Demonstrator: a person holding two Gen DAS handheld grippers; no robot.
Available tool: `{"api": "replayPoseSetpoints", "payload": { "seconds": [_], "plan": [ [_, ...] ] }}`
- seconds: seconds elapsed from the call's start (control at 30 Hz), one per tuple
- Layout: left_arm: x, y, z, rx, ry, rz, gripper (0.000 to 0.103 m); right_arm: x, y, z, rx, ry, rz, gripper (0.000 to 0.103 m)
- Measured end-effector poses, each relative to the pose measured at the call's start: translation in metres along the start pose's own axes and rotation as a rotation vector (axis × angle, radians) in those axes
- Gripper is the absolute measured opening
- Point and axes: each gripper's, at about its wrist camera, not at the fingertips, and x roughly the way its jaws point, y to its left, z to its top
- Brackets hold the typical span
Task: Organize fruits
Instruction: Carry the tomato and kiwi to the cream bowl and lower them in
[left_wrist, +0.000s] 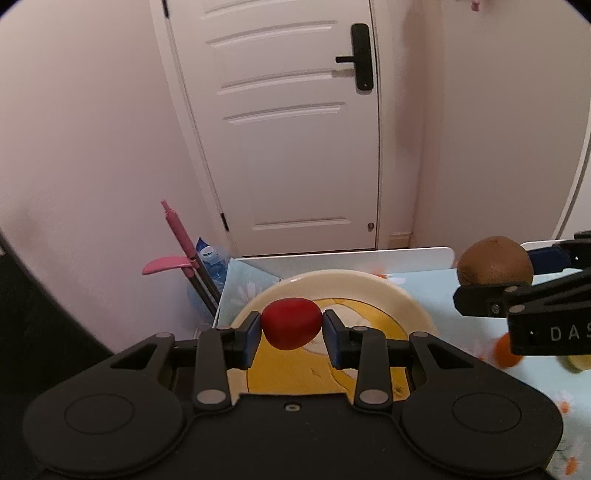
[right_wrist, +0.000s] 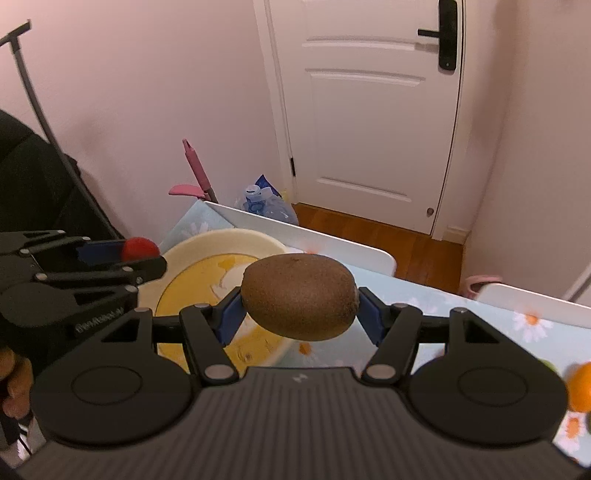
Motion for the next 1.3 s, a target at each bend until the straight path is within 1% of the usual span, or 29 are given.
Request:
{"api": "replayPoseSetpoints", "payload": {
  "seconds": [0.13,0.33,0.47,0.6,0.63,0.67,0.73,0.77,0.83,0.93,1.03,1.3],
  "plan": [
    [0.036,0.006,0.002,0.036,0.023,-0.021,0.04,0.028,0.004,0.009,0.029,0.018,-0.012,0.08],
    [0.077,0.006,-0.004,0.098,0.054,-0.031,0.04,0.058,0.002,0.016,0.058,0.044,-0.043,0.08],
    [0.095,0.002,-0.003,0.128,0.06,-0.051,0.04,0.068,-0.001,0.017,0.07,0.057,-0.061,0.08],
    [0.103,0.0,-0.003,0.149,0.064,-0.076,0.04,0.075,-0.002,0.018,0.082,0.066,-0.077,0.08],
    [0.103,0.0,-0.003,0.153,0.06,-0.08,0.043,0.076,-0.002,0.018,0.085,0.067,-0.079,0.08],
    [0.102,-0.001,-0.004,0.159,0.057,-0.08,0.049,0.076,-0.003,0.019,0.088,0.067,-0.08,0.08],
    [0.099,0.0,-0.004,0.166,0.042,-0.08,0.085,0.077,-0.003,0.02,0.092,0.067,-0.082,0.08],
    [0.096,0.0,-0.005,0.168,0.031,-0.079,0.089,0.077,-0.003,0.02,0.091,0.065,-0.082,0.08],
    [0.089,0.001,-0.008,0.175,0.024,-0.073,0.091,0.077,-0.002,0.021,0.086,0.064,-0.081,0.08],
    [0.083,0.008,-0.011,0.151,0.049,-0.078,0.092,0.076,0.0,0.021,0.069,0.065,-0.077,0.08],
    [0.075,0.016,-0.016,0.123,0.07,-0.079,0.096,0.078,0.005,0.021,0.047,0.07,-0.068,0.08],
    [0.053,0.028,-0.025,0.084,0.107,-0.069,0.099,0.09,0.027,0.02,-0.03,0.09,-0.034,0.08]
  ]
}}
